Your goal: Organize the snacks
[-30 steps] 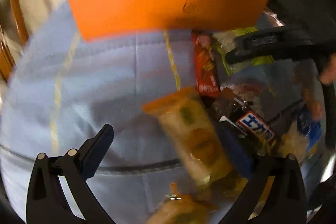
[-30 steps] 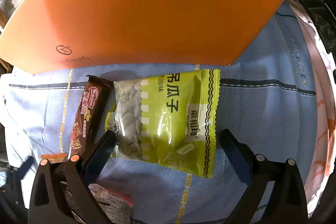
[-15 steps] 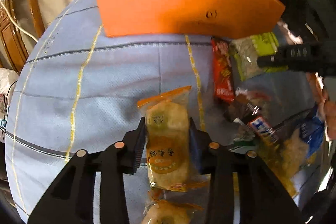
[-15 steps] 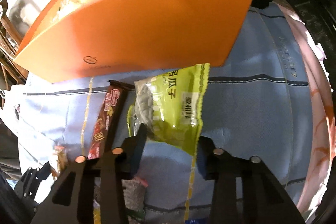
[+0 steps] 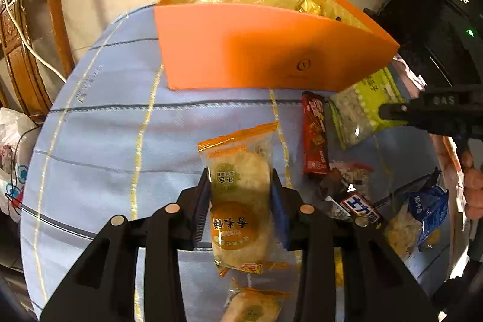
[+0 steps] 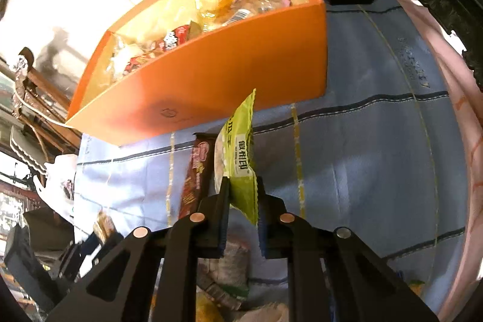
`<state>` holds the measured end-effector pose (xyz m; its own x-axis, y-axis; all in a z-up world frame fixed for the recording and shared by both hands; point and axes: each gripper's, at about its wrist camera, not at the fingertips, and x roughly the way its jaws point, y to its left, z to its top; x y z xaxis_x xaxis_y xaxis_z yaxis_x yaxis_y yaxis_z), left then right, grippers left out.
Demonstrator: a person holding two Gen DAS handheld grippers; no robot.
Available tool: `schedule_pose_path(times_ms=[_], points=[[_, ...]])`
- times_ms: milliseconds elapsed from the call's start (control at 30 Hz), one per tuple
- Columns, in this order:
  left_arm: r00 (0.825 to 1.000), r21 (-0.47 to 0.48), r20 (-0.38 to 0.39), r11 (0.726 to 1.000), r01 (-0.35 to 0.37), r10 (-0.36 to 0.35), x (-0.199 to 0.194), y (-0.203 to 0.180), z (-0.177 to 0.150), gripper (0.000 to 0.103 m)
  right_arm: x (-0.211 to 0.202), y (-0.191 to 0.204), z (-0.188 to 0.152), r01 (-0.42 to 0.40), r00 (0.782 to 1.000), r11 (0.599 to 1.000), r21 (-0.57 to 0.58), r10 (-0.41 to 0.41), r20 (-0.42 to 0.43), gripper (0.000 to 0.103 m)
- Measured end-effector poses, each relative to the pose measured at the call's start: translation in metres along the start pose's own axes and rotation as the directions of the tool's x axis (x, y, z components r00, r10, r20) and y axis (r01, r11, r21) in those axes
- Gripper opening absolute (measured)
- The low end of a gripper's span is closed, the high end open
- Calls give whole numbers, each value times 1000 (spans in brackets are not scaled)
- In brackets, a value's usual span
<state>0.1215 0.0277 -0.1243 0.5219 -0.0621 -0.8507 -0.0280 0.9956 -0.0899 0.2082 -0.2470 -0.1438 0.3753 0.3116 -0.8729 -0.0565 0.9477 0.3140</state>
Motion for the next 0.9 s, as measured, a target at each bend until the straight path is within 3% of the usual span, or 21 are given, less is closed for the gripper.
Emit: schedule_pose_path(times_ms=[200,333,433,467,533,600,667,700,767,800,867,900], points=[[999,20,49,1000,7,-8,-25,-1,15,36,-31,11,0,45,998,998,-46,-42,55,15],[996,14,91,1000,1,-3,-43,-8,43,36,-69,38,-2,100,983,990,-103,-82,161,15],[991,-7,120,998,-60,60,-51,-9,81,36,-100,57,22,225,941,962,-157,-172,290,15],[988,-14,133,997,-73,74,-54,-10,97,36,-105,61,29,227,936,961,-158,-170,310,14],[979,-12,174,995,-102,103,-60,-13,129,36,-116,71,48,226,922,962,-154,-160,353,3],[964,14,223,989,-150,143,-61,-19,159,36,-118,78,71,275,897,948,-156,-195,395,0],[955,22,233,980,-196,186,-53,-21,184,36,-110,77,91,243,912,961,-133,-179,369,0],[958,15,226,983,-184,176,-50,-20,192,36,-108,75,100,220,917,967,-131,-159,365,0],[962,14,220,985,-171,164,-45,-19,206,36,-109,76,116,260,908,956,-137,-194,371,0],[958,9,224,982,-187,180,-44,-18,209,36,-107,76,117,247,916,957,-149,-180,359,0],[966,8,221,990,-138,133,-45,-14,203,36,-114,64,104,137,941,981,-140,-85,326,1],[967,11,224,992,-127,122,-46,-13,196,36,-114,56,97,132,941,984,-118,-87,327,14]])
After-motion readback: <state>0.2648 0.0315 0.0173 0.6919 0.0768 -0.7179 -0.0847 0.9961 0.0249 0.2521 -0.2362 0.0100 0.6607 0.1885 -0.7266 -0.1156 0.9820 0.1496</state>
